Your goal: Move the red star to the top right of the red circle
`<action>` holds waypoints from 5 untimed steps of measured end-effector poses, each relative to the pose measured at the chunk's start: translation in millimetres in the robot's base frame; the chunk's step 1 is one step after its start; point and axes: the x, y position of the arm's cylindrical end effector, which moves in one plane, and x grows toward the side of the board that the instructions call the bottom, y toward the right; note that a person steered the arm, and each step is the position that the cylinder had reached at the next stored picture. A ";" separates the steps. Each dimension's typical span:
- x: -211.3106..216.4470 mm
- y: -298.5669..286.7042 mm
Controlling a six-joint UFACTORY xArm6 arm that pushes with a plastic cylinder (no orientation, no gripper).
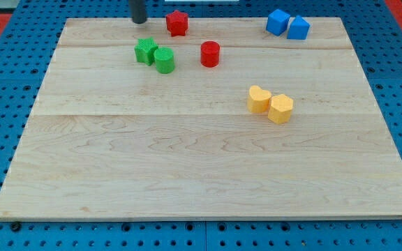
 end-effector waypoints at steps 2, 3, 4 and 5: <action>21.5 88.6; 41.8 140.9; 24.8 87.1; 19.0 156.0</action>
